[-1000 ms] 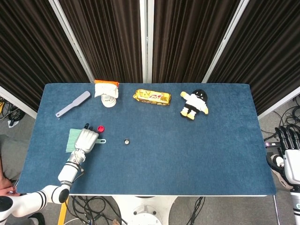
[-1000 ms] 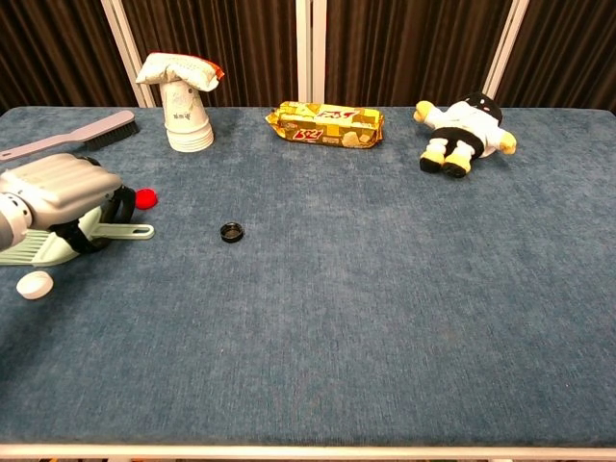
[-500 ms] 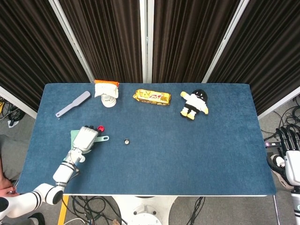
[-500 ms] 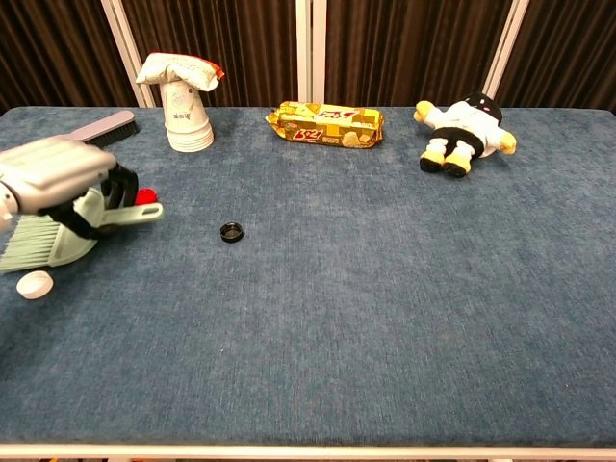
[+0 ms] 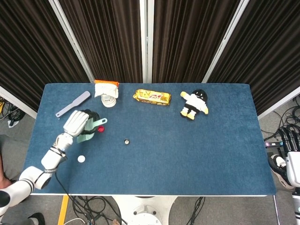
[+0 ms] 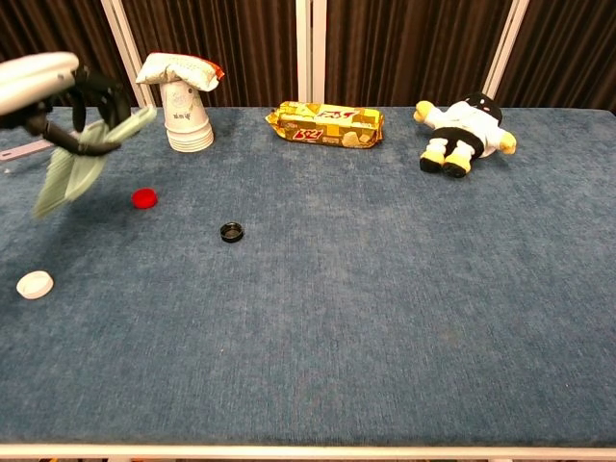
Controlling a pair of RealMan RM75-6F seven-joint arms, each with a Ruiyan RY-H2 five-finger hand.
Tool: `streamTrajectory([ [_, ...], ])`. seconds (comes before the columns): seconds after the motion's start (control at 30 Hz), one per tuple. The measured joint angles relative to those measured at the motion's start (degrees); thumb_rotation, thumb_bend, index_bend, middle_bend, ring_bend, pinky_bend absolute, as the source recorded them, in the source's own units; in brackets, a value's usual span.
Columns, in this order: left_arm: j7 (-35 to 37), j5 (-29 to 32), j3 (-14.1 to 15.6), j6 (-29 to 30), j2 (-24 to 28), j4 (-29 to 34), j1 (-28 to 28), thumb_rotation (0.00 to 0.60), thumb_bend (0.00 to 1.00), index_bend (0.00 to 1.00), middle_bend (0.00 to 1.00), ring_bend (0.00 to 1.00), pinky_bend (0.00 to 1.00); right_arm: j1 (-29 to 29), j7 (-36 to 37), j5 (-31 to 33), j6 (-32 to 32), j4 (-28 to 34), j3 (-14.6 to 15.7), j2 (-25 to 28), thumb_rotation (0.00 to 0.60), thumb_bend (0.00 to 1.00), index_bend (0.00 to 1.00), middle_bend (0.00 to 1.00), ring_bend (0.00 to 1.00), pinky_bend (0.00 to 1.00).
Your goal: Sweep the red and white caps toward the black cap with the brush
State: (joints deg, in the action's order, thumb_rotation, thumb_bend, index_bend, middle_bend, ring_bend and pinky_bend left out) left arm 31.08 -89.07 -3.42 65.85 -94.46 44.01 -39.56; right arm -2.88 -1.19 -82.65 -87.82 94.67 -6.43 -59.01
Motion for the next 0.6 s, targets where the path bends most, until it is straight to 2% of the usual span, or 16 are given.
streamTrajectory([
  [0.23, 19.92, -1.81, 0.58, -2.25, -5.66, -15.49, -3.86, 0.6, 0.49, 0.53, 0.62, 0.46, 0.56, 0.67, -1.55, 0.63, -0.41, 2.2, 0.09, 0.9, 0.6, 0.2, 0.0, 0.06, 0.0, 0.0],
  [0.43, 29.57, -2.48, 1.75, -4.66, -13.16, -27.28, -5.58, 0.6, 0.5, 0.54, 0.62, 0.46, 0.55, 1.12, -3.71, 0.79, -0.97, 4.73, 0.12, 1.87, 0.6, 0.2, 0.0, 0.06, 0.0, 0.0],
  [0.6, 32.36, -3.67, 3.79, -6.69, -16.38, -32.67, -6.59, 0.6, 0.5, 0.54, 0.62, 0.46, 0.53, 1.42, -6.07, 0.95, -1.3, 7.08, 0.22, 2.36, 0.6, 0.19, 0.0, 0.06, 0.0, 0.0],
])
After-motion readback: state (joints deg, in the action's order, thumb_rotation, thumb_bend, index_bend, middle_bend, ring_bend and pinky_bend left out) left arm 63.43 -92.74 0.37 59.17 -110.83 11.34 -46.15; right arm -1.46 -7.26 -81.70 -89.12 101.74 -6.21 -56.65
